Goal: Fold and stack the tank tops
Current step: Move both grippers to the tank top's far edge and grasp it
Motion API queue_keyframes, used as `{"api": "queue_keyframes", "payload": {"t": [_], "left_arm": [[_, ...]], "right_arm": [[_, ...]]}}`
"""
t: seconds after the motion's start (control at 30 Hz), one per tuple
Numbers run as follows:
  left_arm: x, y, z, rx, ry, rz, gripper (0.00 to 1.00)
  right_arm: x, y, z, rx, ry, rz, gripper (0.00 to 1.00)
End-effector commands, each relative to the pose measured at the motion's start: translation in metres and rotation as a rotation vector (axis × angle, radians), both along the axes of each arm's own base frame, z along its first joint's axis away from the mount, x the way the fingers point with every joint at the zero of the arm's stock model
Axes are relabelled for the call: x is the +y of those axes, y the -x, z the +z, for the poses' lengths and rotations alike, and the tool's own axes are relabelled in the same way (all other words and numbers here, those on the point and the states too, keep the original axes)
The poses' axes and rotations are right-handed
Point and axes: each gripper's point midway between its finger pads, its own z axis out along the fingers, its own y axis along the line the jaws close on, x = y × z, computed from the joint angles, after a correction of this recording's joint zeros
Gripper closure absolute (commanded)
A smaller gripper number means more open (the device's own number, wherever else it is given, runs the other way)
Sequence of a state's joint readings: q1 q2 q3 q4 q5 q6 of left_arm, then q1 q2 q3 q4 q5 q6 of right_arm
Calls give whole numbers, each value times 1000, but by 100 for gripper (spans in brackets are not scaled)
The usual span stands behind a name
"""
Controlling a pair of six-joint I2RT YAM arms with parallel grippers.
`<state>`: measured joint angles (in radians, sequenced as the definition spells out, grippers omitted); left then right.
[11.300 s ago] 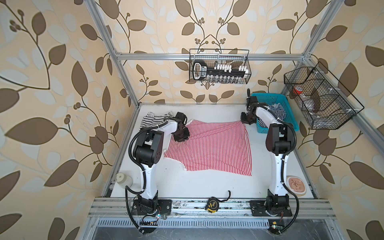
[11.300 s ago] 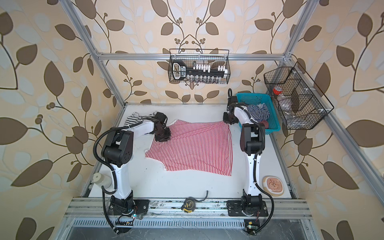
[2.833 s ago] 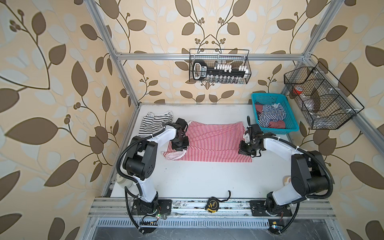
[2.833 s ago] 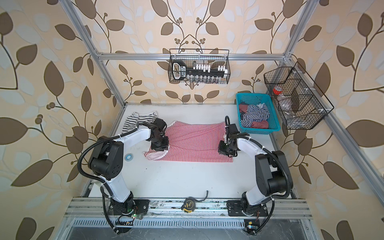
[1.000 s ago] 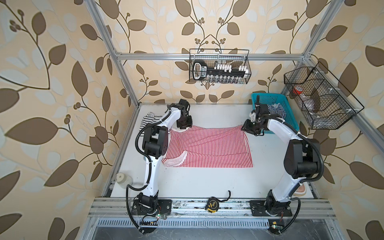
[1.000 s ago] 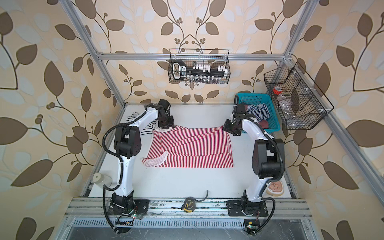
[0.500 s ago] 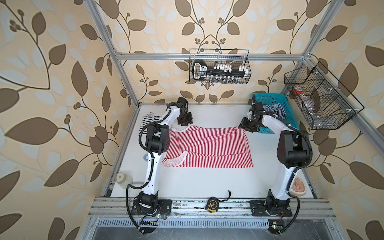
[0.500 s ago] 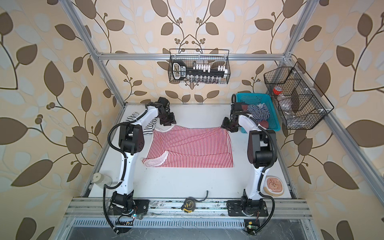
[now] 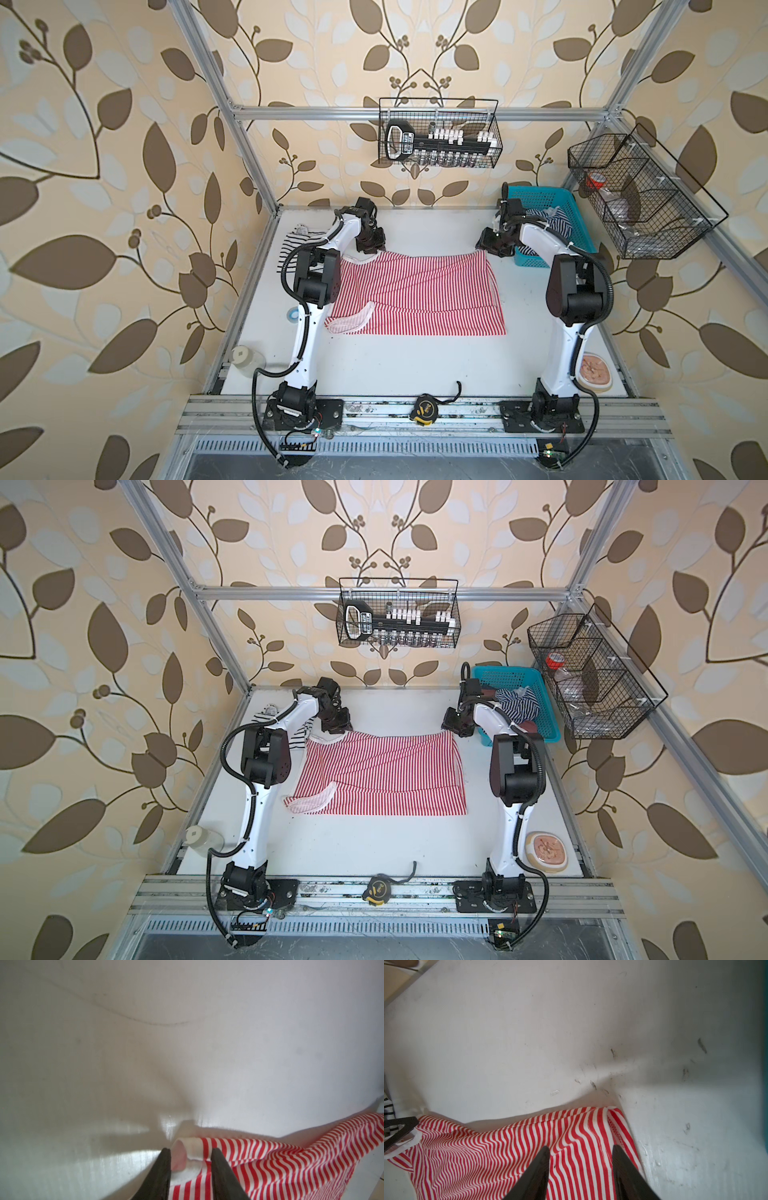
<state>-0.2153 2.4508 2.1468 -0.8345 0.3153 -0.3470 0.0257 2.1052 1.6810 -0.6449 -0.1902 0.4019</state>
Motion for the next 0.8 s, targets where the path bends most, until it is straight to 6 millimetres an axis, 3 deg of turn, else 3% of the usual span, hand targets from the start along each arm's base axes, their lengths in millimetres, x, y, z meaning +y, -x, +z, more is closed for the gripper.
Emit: {"api": "queue_keyframes", "payload": {"t": [0.0, 0.17, 0.47, 0.77], "left_arm": [[-6, -7, 16, -32, 40, -11, 70], [-7, -8, 16, -33, 52, -4, 78], [-6, -12, 17, -42, 65, 12, 94], [-2, -14, 22, -50, 65, 25, 99]], "right_arm": [[-3, -5, -8, 17, 6, 2, 53], [-6, -9, -13, 22, 4, -4, 59], [-11, -14, -18, 31, 19, -7, 56], [-9, -15, -32, 54, 4, -6, 62]]}}
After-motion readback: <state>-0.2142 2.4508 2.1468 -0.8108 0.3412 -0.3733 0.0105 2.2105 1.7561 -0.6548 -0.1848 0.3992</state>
